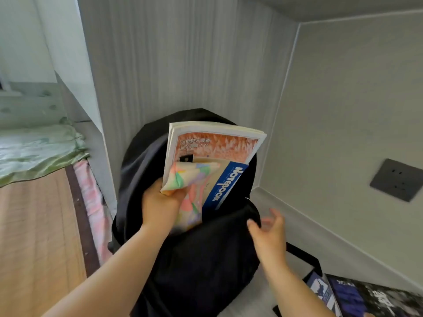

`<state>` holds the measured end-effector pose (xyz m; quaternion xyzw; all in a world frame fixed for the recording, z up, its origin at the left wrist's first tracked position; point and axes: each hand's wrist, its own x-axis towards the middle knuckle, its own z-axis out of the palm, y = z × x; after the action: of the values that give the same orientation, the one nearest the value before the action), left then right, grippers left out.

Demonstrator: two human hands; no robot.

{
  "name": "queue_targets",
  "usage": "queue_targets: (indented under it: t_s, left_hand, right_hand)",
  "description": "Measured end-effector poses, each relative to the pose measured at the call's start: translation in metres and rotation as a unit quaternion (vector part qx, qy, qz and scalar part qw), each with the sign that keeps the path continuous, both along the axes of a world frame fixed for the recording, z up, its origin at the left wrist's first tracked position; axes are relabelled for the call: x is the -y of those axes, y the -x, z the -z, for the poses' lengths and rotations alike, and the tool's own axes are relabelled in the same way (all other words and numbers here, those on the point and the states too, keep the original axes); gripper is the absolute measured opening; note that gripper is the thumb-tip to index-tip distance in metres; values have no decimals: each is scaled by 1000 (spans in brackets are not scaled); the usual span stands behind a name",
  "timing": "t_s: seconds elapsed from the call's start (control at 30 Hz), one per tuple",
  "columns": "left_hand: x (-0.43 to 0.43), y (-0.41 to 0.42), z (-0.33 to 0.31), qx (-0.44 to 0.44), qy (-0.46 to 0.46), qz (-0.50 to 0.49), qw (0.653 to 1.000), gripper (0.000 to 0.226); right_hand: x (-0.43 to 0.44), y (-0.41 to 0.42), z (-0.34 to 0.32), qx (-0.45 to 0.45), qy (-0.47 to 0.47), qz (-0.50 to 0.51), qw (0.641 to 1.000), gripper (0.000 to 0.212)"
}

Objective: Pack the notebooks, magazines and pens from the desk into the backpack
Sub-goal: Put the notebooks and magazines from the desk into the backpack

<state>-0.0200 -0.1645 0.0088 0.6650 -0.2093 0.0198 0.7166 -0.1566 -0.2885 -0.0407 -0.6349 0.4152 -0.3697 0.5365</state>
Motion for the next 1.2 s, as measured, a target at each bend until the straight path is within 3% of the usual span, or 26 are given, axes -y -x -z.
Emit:
queue_targets:
  t_s: [0.13,0.23,0.3,0.5,0.57,0.67,0.73,0.87,1.03,1.13,1.2]
  left_hand:
    - [3,-2,20,-40,-71,21,996,17]
    - [0,6,38,-101,-116,44,987,24]
    - [-3,7,48,-140,-131,63,979,30]
    - [-18,4,62,-191,-143,150,959,35]
    - [-21,1,62,-192,-147,193,951,32]
    - [-25,-7,58,-151,-175,223,947,30]
    - [-28,-9,54,-89,-196,234,948,34]
    - [-32,-7,43,7,-178,234,956,45]
    - [-47,-7,40,59,-286,282,914,49]
    - [-48,-9,43,61,-284,212,933,37]
    - [-45,-12,45,3,-247,184,951,35]
  right_hand:
    - [-4,-5,-50,53,248,-38,967,80]
    - [0,-18,-80,-40,400,-96,911,85]
    - [4,-29,-92,-118,449,-114,878,86]
    - [10,-51,-101,-212,459,-226,833,88]
    - [11,-57,-103,-228,472,-222,822,69]
    - [10,-65,-112,-187,501,-193,823,21]
    - [9,-71,-119,-163,492,-204,831,11]
    - [9,-86,-145,-107,449,-182,868,19]
    - [17,-111,-161,-167,438,-187,864,28]
    - [21,-121,-160,-169,418,-195,871,31]
    - [23,-124,-159,-153,413,-183,879,31]
